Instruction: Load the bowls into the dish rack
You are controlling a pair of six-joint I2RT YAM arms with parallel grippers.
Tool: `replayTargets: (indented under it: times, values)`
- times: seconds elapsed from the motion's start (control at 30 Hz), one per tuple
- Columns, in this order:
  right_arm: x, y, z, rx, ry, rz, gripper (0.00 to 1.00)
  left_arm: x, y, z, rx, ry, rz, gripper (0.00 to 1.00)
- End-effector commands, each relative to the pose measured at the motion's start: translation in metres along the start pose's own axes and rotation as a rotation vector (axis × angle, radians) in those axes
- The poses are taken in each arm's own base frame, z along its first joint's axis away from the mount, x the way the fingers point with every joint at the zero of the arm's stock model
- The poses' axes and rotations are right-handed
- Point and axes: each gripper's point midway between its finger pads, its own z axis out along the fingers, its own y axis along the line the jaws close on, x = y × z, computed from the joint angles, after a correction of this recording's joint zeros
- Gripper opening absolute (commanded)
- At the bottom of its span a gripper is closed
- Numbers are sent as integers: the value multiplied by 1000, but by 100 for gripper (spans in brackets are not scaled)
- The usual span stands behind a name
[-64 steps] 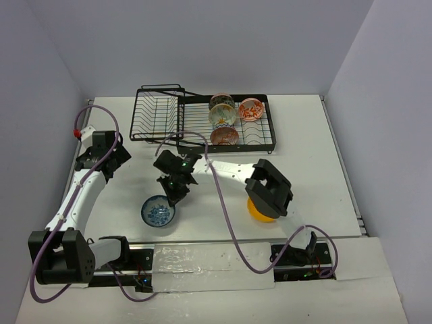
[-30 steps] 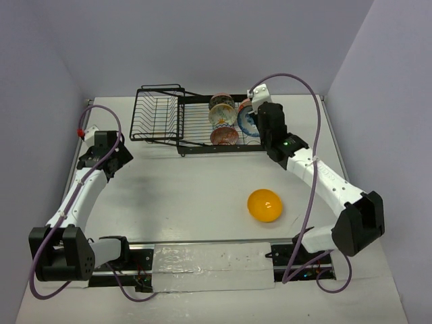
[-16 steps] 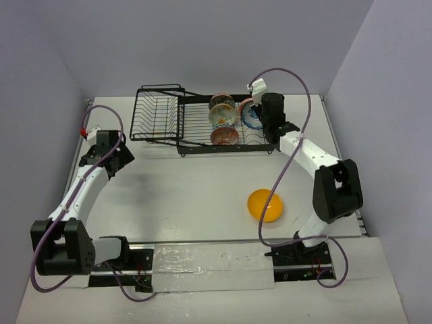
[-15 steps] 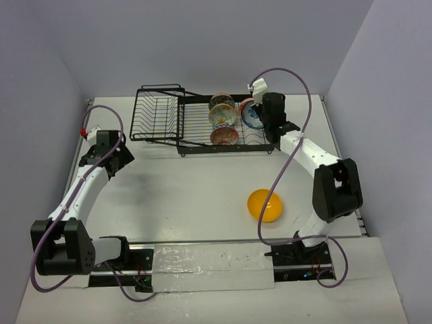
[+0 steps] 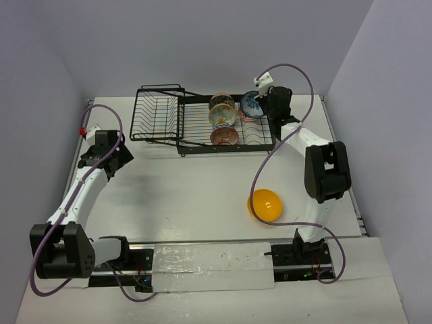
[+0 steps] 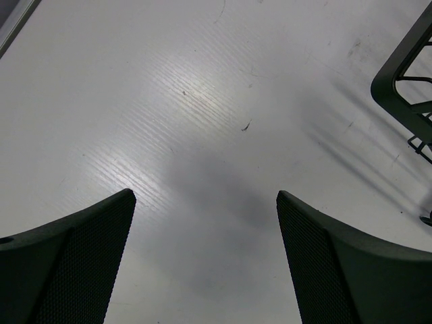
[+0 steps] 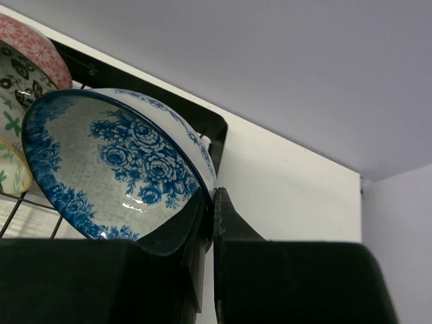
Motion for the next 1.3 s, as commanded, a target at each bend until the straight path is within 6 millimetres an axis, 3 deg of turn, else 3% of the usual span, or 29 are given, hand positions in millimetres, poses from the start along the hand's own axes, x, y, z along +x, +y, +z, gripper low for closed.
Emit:
replayTargets:
  times: [0.0,0.23,0.7,1.27]
  values:
    - [-59,-12,10,3,-215,32,0,-20,-4,-4,12,-58,-19,90]
    - [-45,7,17,-92,-236,12,0,-23,-2,-4,15,-62,-28,91]
    - [11,-16,0,-151,-201,85,0,-22,-5,-6,33,-60,-26,91]
    - [28,3,9,-247,-210,15,0,-26,-2,-9,26,-76,-32,91]
